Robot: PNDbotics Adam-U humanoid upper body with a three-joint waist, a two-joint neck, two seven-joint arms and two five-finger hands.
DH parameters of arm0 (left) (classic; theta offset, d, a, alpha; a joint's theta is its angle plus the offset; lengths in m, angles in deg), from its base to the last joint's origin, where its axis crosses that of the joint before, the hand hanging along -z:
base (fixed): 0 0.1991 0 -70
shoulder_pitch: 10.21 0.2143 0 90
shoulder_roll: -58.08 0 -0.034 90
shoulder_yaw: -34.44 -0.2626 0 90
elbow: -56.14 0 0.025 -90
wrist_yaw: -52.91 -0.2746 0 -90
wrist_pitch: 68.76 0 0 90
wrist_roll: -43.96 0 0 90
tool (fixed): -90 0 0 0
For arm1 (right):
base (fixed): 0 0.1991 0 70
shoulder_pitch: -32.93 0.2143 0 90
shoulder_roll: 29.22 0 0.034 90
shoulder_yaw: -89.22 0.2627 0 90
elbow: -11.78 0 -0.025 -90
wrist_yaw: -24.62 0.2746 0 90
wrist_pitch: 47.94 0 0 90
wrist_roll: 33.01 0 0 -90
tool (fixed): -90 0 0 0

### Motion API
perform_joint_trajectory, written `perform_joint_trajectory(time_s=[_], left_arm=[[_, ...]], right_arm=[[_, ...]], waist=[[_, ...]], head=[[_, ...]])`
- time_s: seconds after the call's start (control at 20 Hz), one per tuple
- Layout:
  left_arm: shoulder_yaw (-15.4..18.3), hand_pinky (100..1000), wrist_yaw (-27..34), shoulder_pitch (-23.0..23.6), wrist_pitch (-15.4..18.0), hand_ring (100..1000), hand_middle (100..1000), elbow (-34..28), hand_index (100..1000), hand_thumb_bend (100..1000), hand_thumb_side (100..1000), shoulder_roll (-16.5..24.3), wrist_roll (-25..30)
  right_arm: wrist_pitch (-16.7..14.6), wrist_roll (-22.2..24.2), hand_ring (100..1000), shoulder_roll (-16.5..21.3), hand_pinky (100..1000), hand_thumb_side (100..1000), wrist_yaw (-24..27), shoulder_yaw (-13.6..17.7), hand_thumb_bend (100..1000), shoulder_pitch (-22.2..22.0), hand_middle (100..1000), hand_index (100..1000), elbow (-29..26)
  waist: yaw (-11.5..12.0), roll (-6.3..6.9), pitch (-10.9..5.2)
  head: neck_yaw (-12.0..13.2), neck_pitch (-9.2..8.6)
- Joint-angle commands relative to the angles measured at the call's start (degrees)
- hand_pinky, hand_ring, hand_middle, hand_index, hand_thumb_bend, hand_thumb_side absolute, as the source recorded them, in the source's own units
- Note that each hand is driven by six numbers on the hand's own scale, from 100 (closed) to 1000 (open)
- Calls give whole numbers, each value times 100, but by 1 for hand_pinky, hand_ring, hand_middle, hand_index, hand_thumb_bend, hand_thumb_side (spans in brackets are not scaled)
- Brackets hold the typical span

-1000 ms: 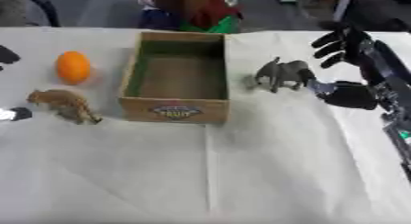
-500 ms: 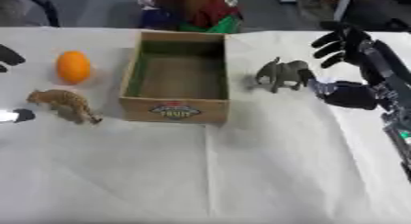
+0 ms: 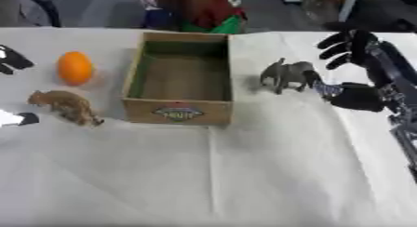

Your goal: Pick up objects on the table and place them in the box.

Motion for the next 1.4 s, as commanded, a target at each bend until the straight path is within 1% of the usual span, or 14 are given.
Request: perform_joint_trajectory(time_s=[0.05,0.5,0.85,1.05,1.2,1.35,1.4], left_arm=[[-135,760,-153,-203,67,777,717,201,771,678,100,253,111],[-622,766,-638,-857,327,776,719,1150,781,646,100,81,507],[-763,764,-1172,-1163,517,769,718,1725,787,618,100,-183,514],[-814,759,-1357,-1315,625,763,709,2111,782,599,100,-358,590],[-838,746,-1510,-1411,718,744,682,2375,772,561,100,-473,524],[-853,717,-1732,-1490,817,716,647,2590,752,529,100,-588,275],[-855,684,-1792,-1509,848,669,610,2642,720,492,100,-624,187]], right_arm=[[-13,32,683,91,598,100,35,39,324,99,680,920,-40],[-13,57,683,72,598,100,48,19,323,109,680,921,-37],[-13,68,683,58,598,100,61,8,323,112,680,921,-34],[-15,78,682,42,597,100,66,-1,323,114,680,921,-31],[-16,88,682,35,598,100,71,-8,324,116,679,922,-29],[-16,89,682,29,597,100,75,-10,324,113,679,922,-27],[-17,90,682,25,597,100,76,-10,324,112,679,922,-26]], waist=[[-18,11,-86],[-62,-3,-100],[-76,-15,-101],[-91,-20,-104],[-117,-30,-103],[-129,-34,-103],[-131,-35,-103]], head=[[24,-37],[72,-51],[92,-48],[109,-48],[124,-54],[131,-52],[129,-51]])
